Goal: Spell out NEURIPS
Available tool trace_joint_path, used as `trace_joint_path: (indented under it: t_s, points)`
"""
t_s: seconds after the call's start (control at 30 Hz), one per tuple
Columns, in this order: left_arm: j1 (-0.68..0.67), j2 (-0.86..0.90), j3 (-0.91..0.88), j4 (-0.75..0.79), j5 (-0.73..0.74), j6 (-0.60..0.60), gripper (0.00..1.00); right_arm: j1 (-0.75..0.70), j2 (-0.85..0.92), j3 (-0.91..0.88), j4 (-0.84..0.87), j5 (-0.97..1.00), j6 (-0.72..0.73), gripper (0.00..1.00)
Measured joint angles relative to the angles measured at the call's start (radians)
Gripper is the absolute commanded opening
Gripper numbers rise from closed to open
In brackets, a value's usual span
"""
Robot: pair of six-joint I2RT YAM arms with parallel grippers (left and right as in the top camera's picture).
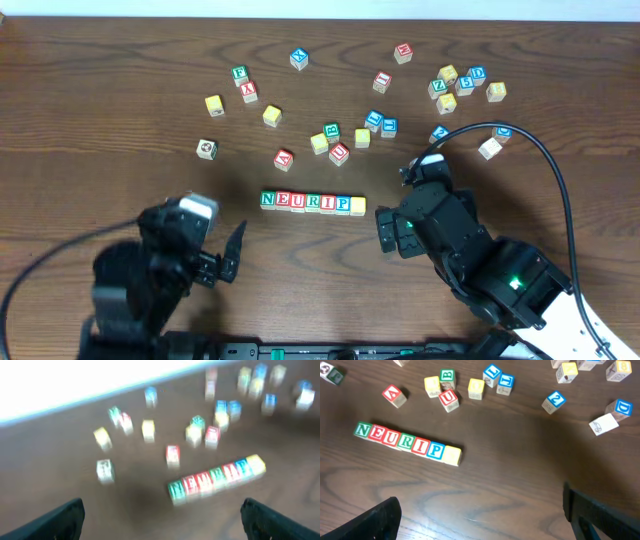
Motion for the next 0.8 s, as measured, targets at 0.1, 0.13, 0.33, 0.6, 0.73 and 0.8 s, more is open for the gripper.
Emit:
trace_joint_path:
  t_s: [0.1,0.13,0.33,0.6,0.73,0.8]
  points:
    - [0.000,-0.138,-0.117,0.163,0.011,0.000,0.98,0.000,0.005,0.000,0.000,0.000,0.000,0.99]
    - [0.000,-0.174,-0.150,0.214,0.014,0.000,0.98,0.000,0.006,0.000,0.000,0.000,0.000,0.99]
    - [0.000,-0.356,-0.372,0.618,0.017,-0.001,0.98,0.000,0.010,0.000,0.000,0.000,0.000,0.99]
    - [0.000,-0.414,-0.547,0.892,0.018,0.000,0.98,0.000,0.012,0.000,0.000,0.001,0.000,0.99]
    - [0.000,-0.414,-0.581,0.825,0.018,0.000,0.98,0.000,0.012,0.000,0.000,0.001,0.000,0.99]
    - [0.000,-0.414,-0.595,0.779,0.018,0.000,0.98,0.000,0.012,0.000,0.000,0.001,0.000,0.99]
